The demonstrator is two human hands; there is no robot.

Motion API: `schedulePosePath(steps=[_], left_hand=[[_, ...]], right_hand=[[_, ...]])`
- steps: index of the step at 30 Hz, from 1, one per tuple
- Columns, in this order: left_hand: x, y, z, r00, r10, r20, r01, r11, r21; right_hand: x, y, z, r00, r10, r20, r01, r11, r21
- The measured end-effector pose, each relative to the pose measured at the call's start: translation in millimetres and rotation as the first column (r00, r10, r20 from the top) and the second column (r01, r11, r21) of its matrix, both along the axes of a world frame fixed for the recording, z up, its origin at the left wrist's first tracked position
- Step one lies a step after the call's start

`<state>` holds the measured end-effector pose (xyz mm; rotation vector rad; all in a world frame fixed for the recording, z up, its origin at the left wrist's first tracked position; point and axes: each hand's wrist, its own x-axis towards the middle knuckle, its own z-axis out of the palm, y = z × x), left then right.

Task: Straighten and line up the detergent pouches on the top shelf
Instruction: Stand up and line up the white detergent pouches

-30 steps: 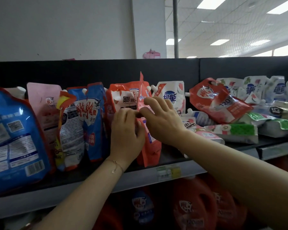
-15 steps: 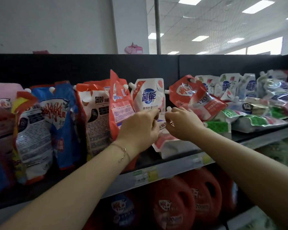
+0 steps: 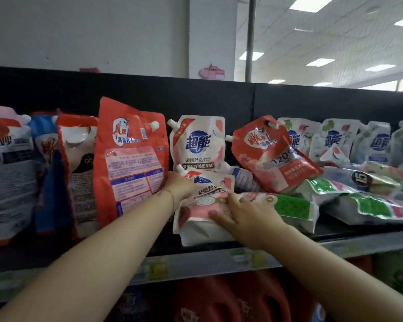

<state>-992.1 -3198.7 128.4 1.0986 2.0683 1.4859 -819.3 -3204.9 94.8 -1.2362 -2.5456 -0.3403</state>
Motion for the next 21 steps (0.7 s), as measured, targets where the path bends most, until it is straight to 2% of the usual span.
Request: schedulePosePath(steps=[2,4,6,10,12,15,21], left_hand=[[1,10,-2,0.979,0.032,0.201,-0.046,0.997,0.068],[-1,15,-4,0.965,0.079,0.251,-0.100,0.992,0.075],[-5,19,-6,0.944,0.094,0.317,-0.129,0.988,0.090],[-7,29,-6,0.903,0.053,0.427,-0.127,0.981,0.148],[-6,35,-2,0.888,0.081,0.452,-0.190,0.961,0.201],[-1,33,10,0.922,0.081,0.378,-0.198,0.938,0.284],[-4,0,40,0.974,0.144,0.173,-0.213,0.837,0.504]], right_hand=[[3,-3,-2,0.995,0.084,0.047,-0.082,0.996,-0.040],[5,-8,-1,0.986,0.157,0.052,-0.151,0.983,-0.107],[6,-7,-2,0.989,0.149,0.012,-0.145,0.975,-0.170],[4,2,-11,0.986,0.161,0.042,-0.152,0.975,-0.161],[3,6,-12,0.984,0.170,0.045,-0.163,0.977,-0.137],[-3,11,-11,0.983,0.180,0.036,-0.177,0.981,-0.074],[-41,29,-5,0.997,0.073,0.026,-0.075,0.996,0.045]])
